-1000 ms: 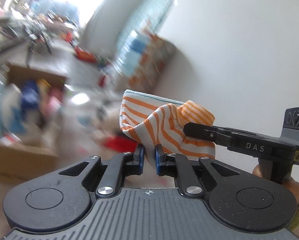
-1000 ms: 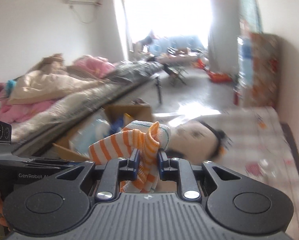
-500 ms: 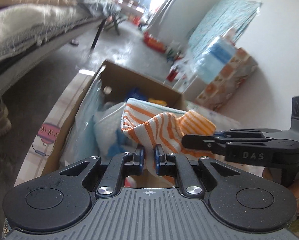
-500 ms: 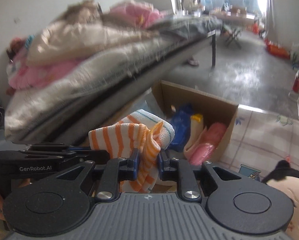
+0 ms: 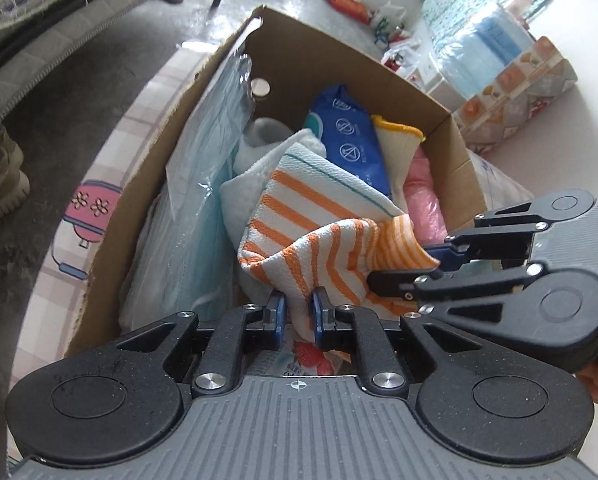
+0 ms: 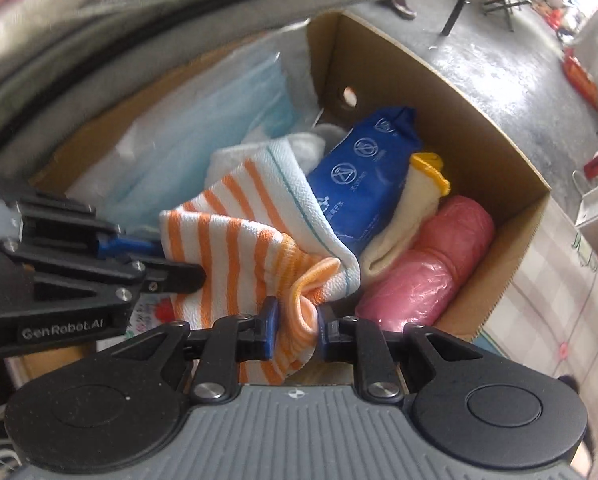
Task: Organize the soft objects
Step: 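Carry the towel and sock over the box, lower them and open both grippers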
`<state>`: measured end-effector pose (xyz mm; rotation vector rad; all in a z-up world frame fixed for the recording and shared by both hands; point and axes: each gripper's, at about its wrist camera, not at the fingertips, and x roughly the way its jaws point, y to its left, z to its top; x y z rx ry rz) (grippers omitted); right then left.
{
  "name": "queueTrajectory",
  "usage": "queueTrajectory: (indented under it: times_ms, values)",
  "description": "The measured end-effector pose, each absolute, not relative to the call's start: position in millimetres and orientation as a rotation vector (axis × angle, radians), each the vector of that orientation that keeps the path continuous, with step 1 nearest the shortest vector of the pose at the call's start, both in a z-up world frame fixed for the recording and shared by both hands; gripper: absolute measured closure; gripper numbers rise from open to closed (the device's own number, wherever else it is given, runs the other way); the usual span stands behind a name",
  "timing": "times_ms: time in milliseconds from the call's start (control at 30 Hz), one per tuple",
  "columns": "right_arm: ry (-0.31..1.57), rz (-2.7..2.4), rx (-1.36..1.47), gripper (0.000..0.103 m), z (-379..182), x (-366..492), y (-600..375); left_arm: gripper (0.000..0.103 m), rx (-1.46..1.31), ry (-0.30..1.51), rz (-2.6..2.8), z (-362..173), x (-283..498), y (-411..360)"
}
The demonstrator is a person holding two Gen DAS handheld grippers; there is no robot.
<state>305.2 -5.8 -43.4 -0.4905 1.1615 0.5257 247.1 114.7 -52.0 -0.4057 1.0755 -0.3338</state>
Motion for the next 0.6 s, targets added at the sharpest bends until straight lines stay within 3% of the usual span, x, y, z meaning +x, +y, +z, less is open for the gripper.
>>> queueTrajectory:
  times_ms: [200,267,433,600]
  values:
    - [1.226,0.53,-0.593,0.081,-56.1,310.1,4.1,0.086,-0.402,1.101,-0.326,-53.4,246.1,114.0]
    - [1.251,0.536,-0.591,0.081,-64.3,313.5,6.9,0.078,-0.405,1.104,-0.318,-52.9,244.1,116.3]
    - [1.302,0.55,-0.61,0.08,-90.2,317.7,12.2,0.072,-0.411,1.111,-0.296,-48.7,237.4,124.3]
    - [1.303,0.554,-0.532,0.076,-82.3,320.3,-1.2,0.057,-0.427,1.052,-0.291,-34.1,228.3,129.4]
